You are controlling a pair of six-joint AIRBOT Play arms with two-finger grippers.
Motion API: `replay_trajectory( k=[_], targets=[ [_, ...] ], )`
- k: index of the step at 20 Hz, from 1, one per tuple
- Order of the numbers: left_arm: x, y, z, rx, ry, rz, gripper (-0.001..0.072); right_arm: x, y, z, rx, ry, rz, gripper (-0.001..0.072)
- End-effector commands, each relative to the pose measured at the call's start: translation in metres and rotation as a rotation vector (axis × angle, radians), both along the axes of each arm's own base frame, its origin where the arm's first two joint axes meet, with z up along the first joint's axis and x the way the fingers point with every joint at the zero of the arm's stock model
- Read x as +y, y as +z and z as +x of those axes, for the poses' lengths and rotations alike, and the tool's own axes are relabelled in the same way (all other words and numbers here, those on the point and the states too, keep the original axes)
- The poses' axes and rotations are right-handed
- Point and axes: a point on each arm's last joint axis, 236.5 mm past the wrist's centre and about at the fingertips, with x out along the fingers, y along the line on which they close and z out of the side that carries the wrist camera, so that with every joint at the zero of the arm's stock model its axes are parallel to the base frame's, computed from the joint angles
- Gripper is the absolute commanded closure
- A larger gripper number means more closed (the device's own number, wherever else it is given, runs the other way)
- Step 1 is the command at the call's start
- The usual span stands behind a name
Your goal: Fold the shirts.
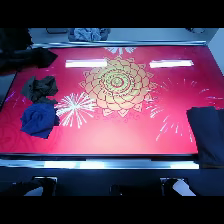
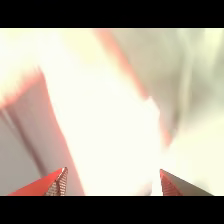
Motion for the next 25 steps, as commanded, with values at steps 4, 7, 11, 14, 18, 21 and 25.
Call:
replay_trajectory(
  k=[4, 7, 11, 14, 18, 21, 25],
  targets=[
    [0.088, -0.133, -0.007, 0.488, 0.256, 0.395, 0.0136, 0.224, -0.027, 0.135, 0.18, 0.61, 0.098, 0.003],
    [0.075, -0.219, -0.076, 0.809, 0.134, 0.45, 0.0038, 0.286, -0.124, 0.092, 0.597, 0.696, 0.374, 0.0089],
    [0.055, -0.239, -0.091, 0.723, 0.087, 0.427, 0.0042, 0.288, -0.165, 0.074, 0.747, 0.682, 0.43, 0.0102],
    [0.054, -0.236, -0.089, 0.714, 0.085, 0.425, 0.0041, 0.285, -0.165, 0.072, 0.753, 0.676, 0.421, 0.01],
    [0.054, -0.24, -0.088, 0.722, 0.084, 0.427, 0.0042, 0.285, -0.165, 0.073, 0.752, 0.676, 0.42, 0.01],
    [0.054, -0.24, -0.088, 0.722, 0.084, 0.428, 0.0041, 0.285, -0.165, 0.073, 0.752, 0.676, 0.42, 0.01],
    [0.054, -0.24, -0.088, 0.722, 0.084, 0.428, 0.0041, 0.285, -0.165, 0.073, 0.751, 0.676, 0.42, 0.01]
  ],
)
